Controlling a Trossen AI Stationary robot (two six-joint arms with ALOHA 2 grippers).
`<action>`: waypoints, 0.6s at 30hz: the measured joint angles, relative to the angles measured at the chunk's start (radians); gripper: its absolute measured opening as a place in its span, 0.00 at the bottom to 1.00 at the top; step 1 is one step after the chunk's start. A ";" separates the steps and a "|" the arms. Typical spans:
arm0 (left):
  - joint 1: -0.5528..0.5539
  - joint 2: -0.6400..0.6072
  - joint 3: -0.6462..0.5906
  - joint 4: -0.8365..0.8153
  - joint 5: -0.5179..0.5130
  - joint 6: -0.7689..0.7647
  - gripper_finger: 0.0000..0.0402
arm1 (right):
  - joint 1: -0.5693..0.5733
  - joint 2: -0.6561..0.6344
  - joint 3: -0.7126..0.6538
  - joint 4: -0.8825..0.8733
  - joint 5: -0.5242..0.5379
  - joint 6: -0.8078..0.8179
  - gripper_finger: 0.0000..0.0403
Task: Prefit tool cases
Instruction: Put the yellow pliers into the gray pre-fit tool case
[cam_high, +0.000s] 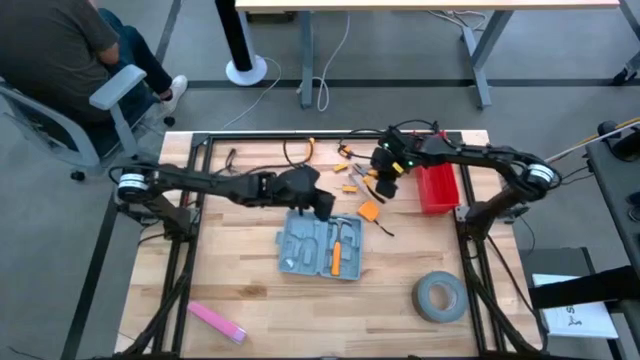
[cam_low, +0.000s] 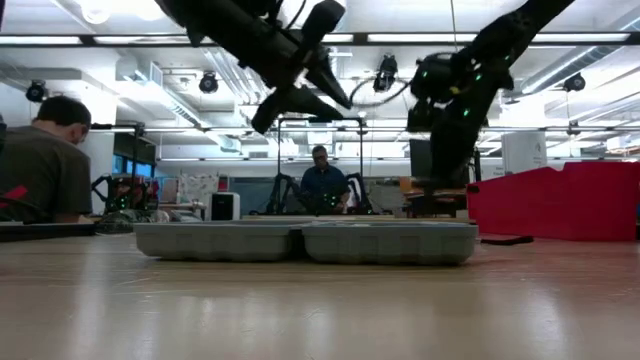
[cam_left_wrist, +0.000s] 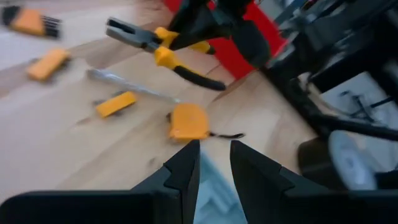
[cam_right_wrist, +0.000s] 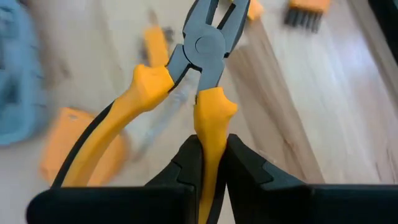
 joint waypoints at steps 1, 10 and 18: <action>-0.002 0.008 -0.012 0.038 0.001 -0.012 0.23 | 0.008 -0.025 -0.009 0.000 -0.011 0.008 0.07; -0.007 0.018 -0.115 0.287 -0.057 -0.129 0.23 | 0.076 -0.259 -0.142 0.163 -0.019 0.164 0.07; -0.042 0.080 -0.080 0.353 -0.143 -0.176 0.23 | 0.180 -0.309 -0.225 0.270 0.032 0.299 0.07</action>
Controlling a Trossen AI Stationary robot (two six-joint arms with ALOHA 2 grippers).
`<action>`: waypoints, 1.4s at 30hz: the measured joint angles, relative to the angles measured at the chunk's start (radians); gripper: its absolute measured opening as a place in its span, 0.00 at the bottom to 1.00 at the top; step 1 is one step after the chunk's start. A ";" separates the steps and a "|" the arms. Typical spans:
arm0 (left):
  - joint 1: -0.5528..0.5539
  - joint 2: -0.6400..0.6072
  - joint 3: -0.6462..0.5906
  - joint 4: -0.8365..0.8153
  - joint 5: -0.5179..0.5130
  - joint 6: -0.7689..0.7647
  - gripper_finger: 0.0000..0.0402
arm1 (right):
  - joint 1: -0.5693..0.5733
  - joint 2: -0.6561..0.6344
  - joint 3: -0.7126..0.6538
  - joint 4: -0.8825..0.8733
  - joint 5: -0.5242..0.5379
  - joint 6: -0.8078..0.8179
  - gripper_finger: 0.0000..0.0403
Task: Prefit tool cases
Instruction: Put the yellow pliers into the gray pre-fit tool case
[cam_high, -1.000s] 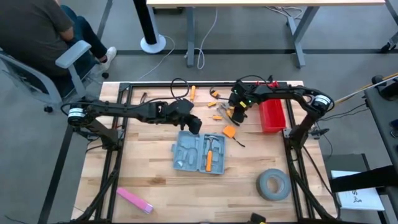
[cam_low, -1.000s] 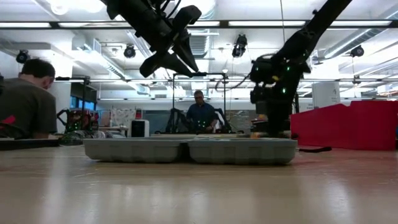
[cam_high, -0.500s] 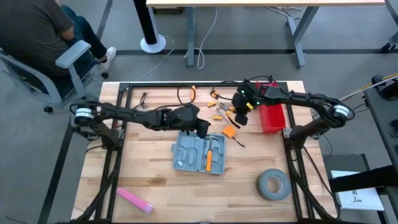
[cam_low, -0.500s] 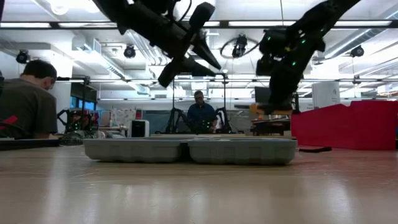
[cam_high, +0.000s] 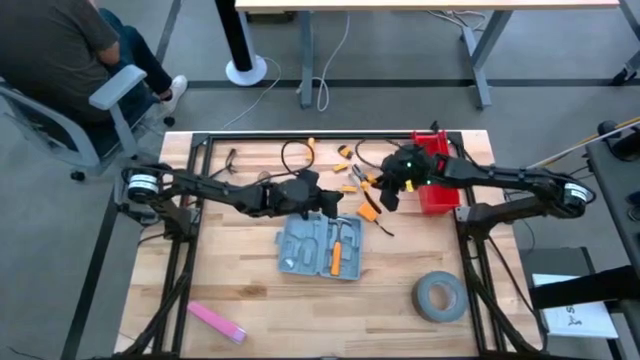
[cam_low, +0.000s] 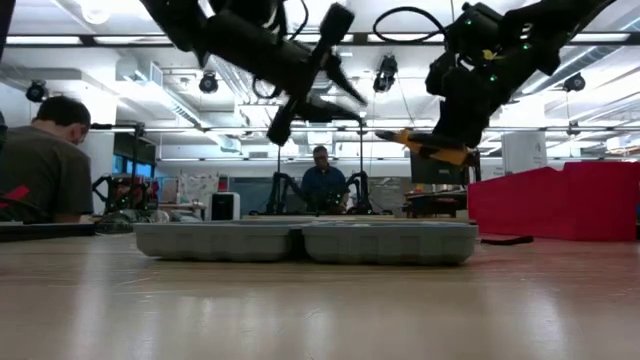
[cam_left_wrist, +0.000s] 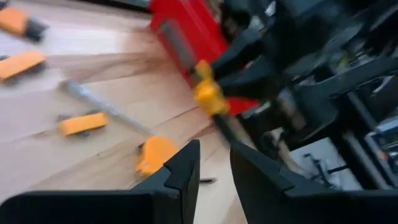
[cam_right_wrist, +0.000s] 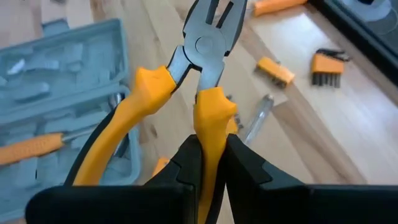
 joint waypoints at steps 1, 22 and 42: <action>-0.003 0.011 0.014 0.016 -0.001 -0.002 0.23 | 0.016 0.000 -0.009 0.005 0.016 0.007 0.07; -0.004 0.108 0.038 0.180 -0.069 -0.119 0.24 | 0.091 0.002 -0.031 0.173 0.140 0.052 0.09; -0.004 0.211 0.132 0.228 -0.151 -0.156 0.51 | 0.091 0.025 -0.029 0.238 0.138 0.043 0.09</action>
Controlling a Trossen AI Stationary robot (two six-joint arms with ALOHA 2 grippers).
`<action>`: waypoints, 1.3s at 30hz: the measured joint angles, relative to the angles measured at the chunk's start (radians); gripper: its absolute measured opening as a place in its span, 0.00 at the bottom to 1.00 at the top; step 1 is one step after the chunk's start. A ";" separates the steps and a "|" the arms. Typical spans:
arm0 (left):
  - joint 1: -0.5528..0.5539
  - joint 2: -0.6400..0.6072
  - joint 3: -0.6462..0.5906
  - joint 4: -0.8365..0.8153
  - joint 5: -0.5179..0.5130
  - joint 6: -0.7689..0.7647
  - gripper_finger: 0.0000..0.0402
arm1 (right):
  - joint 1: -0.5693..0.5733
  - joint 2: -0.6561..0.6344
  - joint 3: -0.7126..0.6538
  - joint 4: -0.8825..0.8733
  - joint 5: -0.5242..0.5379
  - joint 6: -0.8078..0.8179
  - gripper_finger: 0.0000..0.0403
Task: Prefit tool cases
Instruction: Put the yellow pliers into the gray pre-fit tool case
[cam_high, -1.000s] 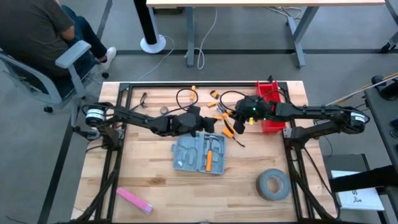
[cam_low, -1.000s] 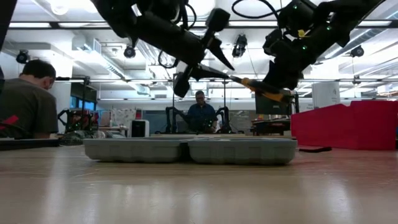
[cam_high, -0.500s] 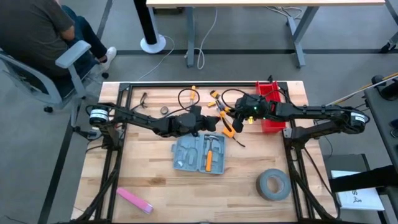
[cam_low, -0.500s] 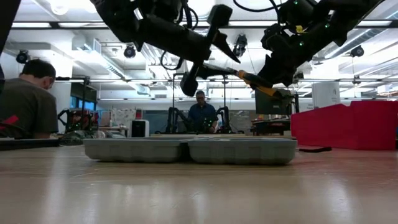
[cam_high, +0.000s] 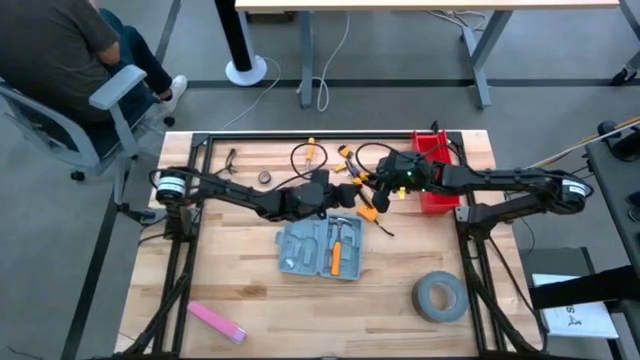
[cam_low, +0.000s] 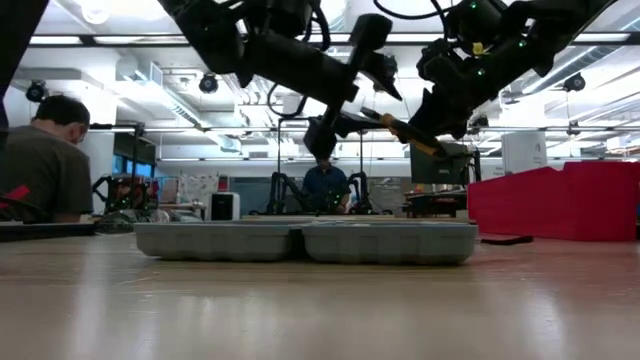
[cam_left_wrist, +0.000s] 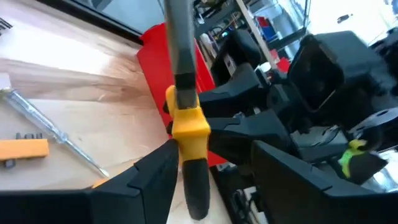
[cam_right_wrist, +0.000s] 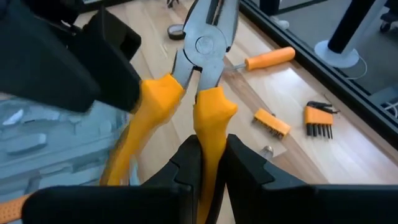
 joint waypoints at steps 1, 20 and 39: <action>0.001 0.006 0.012 -0.007 0.000 0.013 0.51 | 0.000 0.003 0.000 -0.005 0.001 0.002 0.09; 0.001 0.023 0.042 -0.055 -0.063 0.032 0.42 | 0.002 0.009 0.000 -0.003 0.002 0.011 0.09; 0.003 0.020 0.052 -0.058 -0.105 0.057 0.42 | 0.014 0.010 0.000 0.028 -0.020 0.016 0.09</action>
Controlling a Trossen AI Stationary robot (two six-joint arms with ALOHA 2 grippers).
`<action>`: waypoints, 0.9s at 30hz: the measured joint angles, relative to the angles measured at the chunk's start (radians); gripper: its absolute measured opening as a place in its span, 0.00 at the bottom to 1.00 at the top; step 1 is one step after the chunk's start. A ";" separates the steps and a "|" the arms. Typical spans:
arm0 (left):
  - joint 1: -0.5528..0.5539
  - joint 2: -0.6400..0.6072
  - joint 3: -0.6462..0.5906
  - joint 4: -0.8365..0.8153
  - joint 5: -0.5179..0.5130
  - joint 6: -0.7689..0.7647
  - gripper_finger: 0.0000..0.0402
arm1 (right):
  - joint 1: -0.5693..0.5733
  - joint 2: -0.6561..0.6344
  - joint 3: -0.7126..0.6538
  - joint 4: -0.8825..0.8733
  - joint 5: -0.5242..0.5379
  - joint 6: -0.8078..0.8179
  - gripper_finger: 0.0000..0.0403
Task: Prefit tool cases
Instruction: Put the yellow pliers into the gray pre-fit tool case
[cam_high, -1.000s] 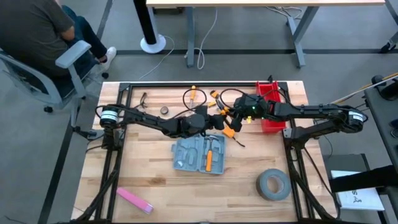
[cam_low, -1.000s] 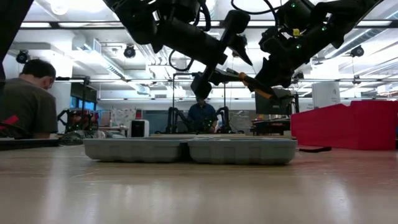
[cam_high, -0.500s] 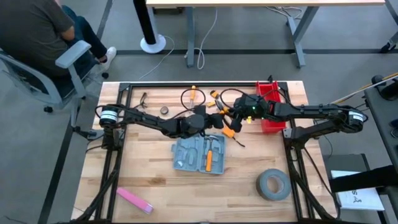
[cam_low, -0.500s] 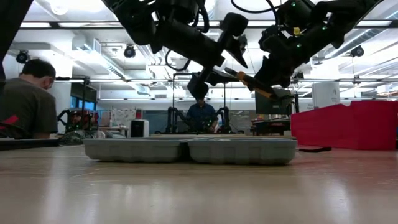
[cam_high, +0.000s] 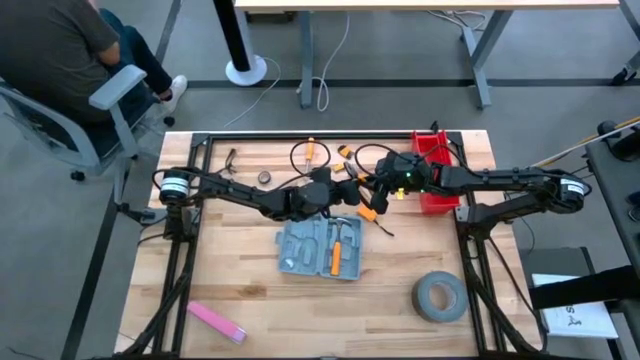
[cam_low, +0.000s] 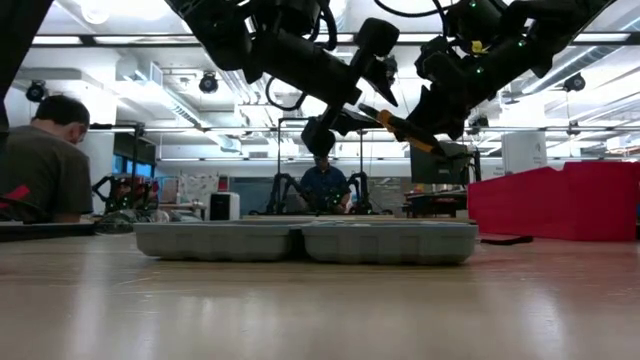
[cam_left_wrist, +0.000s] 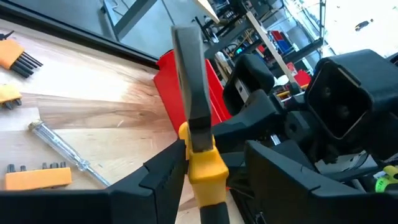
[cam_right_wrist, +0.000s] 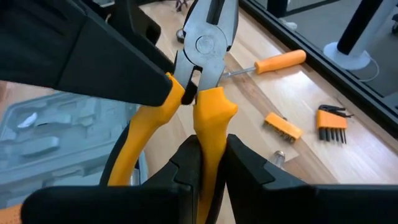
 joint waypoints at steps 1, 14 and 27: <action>0.000 0.000 0.000 0.001 0.000 0.000 0.42 | 0.000 0.000 0.000 0.000 -0.005 0.000 0.09; 0.001 0.000 -0.002 -0.002 0.000 0.019 0.29 | 0.006 0.000 0.000 0.004 -0.010 0.001 0.09; 0.000 0.000 -0.002 0.000 0.004 0.037 0.15 | 0.034 0.000 -0.002 -0.005 -0.003 0.000 0.12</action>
